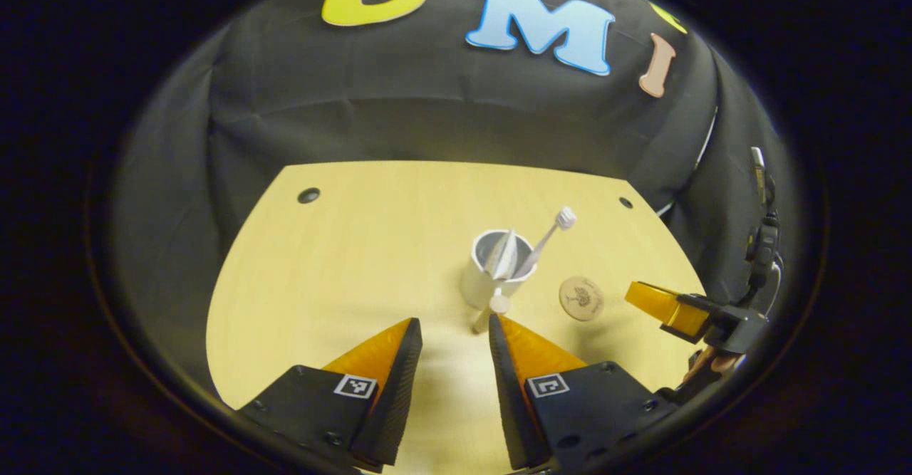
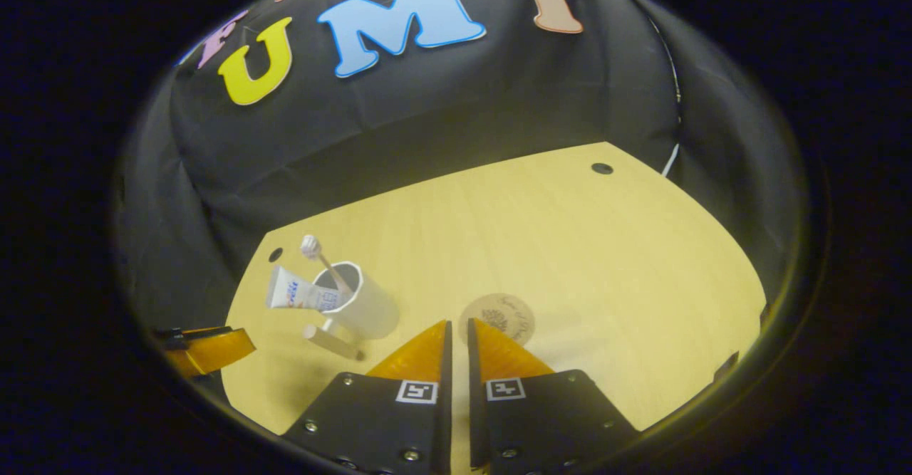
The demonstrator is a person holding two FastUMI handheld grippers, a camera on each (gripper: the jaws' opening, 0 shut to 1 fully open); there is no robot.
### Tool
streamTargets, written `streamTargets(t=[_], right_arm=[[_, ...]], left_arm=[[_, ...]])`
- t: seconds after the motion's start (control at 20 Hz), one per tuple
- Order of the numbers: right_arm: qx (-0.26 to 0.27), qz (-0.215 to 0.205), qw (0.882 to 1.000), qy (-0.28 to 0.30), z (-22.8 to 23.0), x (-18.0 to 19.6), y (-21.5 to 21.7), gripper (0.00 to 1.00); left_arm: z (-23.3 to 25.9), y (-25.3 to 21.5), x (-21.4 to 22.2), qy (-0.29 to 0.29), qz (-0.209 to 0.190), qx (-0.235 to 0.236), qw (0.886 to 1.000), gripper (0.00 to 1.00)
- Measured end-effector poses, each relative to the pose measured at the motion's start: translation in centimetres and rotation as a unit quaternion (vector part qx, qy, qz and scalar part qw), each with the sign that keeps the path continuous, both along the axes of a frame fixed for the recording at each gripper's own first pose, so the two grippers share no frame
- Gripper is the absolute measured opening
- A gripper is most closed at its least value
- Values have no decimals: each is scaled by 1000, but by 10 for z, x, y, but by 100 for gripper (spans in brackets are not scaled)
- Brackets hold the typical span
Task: Put the toothbrush and toothpaste on the desktop into the cup, then pick up the cup and place it on the coaster on the desktop.
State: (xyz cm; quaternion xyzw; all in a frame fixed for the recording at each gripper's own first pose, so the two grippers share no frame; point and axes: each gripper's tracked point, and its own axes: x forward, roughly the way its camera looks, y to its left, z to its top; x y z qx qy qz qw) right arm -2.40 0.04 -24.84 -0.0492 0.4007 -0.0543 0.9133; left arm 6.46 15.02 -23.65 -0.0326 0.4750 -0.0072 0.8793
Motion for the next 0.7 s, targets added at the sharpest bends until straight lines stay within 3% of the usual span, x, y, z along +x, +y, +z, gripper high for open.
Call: streamTargets(t=[0.3,0.35,0.65,0.7], right_arm=[[-7,-82,997,1,15,-27,-72,10],[-8,-95,995,2,17,-32,-83,10],[-9,-148,989,12,19,-56,-127,11],[-9,-152,988,15,19,-59,-130,10]], left_arm=[[-27,-25,23,67,-52,9,996,67],[-32,-27,25,80,-57,11,995,62],[-65,-25,33,174,-66,42,982,58],[-73,-26,34,188,-66,43,979,63]])
